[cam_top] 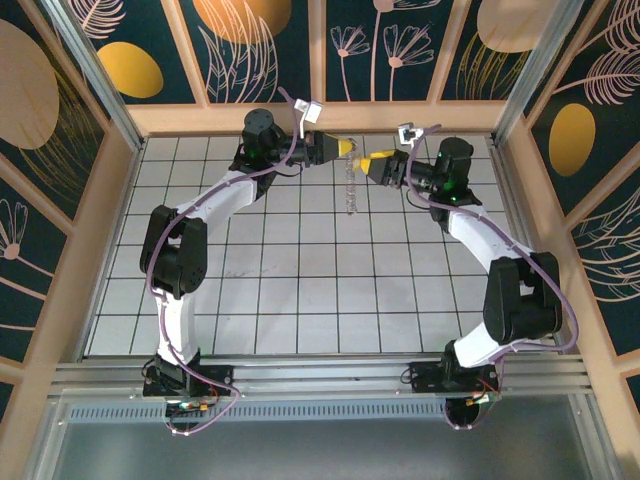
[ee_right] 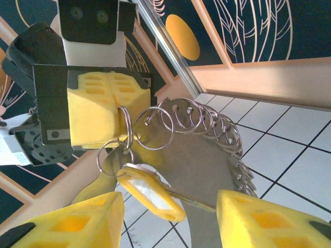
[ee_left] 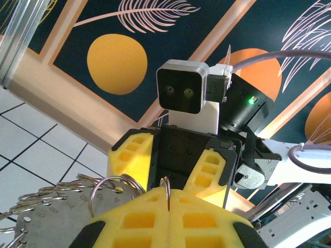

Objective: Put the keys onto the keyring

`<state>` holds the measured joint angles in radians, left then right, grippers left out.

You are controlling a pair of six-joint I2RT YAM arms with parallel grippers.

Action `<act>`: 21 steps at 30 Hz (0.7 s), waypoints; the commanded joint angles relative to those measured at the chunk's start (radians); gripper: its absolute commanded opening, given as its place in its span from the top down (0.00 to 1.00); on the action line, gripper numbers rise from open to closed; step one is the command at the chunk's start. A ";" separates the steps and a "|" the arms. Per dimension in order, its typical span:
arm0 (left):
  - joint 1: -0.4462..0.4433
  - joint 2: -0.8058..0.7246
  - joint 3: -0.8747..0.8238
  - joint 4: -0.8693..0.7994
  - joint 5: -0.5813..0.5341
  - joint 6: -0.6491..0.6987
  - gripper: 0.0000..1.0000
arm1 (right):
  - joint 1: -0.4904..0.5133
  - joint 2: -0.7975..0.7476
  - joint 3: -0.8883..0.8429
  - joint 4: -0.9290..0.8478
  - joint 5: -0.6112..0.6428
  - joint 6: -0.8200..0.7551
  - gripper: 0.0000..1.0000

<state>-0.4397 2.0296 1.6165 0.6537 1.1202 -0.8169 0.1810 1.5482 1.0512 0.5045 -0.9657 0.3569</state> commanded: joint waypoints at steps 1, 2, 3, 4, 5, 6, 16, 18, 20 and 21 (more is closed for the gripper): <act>-0.006 -0.048 0.031 0.058 0.031 -0.010 1.00 | 0.019 0.019 0.054 -0.017 -0.008 -0.058 0.50; -0.007 -0.046 0.032 0.058 0.033 -0.010 1.00 | 0.024 0.022 0.060 -0.021 -0.011 -0.065 0.49; -0.008 -0.045 0.034 0.058 0.035 -0.011 1.00 | 0.029 0.026 0.069 -0.028 -0.013 -0.074 0.49; -0.008 -0.044 0.038 0.056 0.036 -0.012 1.00 | 0.034 0.032 0.077 -0.036 -0.014 -0.081 0.49; -0.010 -0.043 0.038 0.057 0.038 -0.013 1.00 | 0.038 0.037 0.084 -0.041 -0.016 -0.086 0.49; -0.010 -0.042 0.041 0.055 0.039 -0.014 1.00 | 0.041 0.042 0.093 -0.050 -0.018 -0.092 0.49; -0.011 -0.043 0.051 0.049 0.036 -0.011 1.00 | 0.049 0.038 0.080 -0.087 -0.044 -0.126 0.74; -0.011 -0.043 0.053 0.048 0.032 -0.010 1.00 | 0.050 0.027 0.064 -0.084 -0.045 -0.125 0.79; -0.011 -0.042 0.055 0.047 0.030 -0.009 1.00 | 0.049 0.017 0.051 -0.081 -0.044 -0.124 0.82; -0.011 -0.043 0.056 0.047 0.029 -0.009 1.00 | 0.049 0.014 0.045 -0.080 -0.046 -0.122 0.84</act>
<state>-0.4454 2.0296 1.6333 0.6537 1.1294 -0.8177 0.2245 1.5929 1.1168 0.4122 -0.9958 0.2474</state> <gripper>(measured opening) 0.050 0.171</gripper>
